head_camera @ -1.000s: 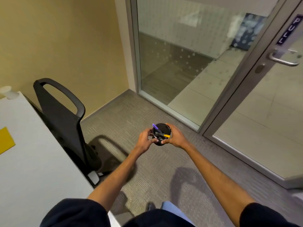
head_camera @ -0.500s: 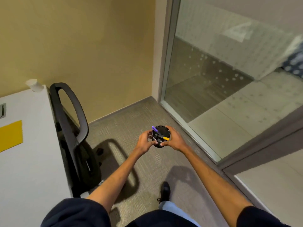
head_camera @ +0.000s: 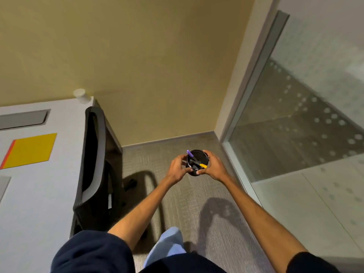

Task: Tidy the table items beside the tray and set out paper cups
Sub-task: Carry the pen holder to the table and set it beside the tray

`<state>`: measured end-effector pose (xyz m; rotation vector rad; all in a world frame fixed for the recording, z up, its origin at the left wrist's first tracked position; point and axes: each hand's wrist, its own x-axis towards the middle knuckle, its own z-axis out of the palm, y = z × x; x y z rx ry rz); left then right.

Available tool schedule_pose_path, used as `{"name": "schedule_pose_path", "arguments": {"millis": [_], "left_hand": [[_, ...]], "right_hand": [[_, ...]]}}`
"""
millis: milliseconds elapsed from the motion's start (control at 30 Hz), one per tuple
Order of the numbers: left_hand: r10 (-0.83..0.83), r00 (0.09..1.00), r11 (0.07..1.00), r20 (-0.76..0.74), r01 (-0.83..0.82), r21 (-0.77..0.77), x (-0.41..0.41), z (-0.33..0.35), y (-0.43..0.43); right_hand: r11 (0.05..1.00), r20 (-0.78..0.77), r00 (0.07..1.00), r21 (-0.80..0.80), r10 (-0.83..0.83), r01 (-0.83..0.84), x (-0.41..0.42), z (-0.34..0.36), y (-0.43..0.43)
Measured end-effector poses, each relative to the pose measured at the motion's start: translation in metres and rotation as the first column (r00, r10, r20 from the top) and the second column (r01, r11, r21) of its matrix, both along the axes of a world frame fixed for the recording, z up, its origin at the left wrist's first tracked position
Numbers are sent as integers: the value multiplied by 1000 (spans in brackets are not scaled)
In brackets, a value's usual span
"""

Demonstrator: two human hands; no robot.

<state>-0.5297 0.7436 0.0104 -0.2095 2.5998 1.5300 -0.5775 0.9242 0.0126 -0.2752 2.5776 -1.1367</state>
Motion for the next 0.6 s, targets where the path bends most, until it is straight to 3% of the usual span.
{"name": "schedule_pose_path", "arguments": {"millis": [600], "left_hand": [[233, 969, 972, 79, -231, -45, -241, -15, -146]], "right_hand": [[946, -1, 949, 79, 316, -315, -284, -16, -162]]}}
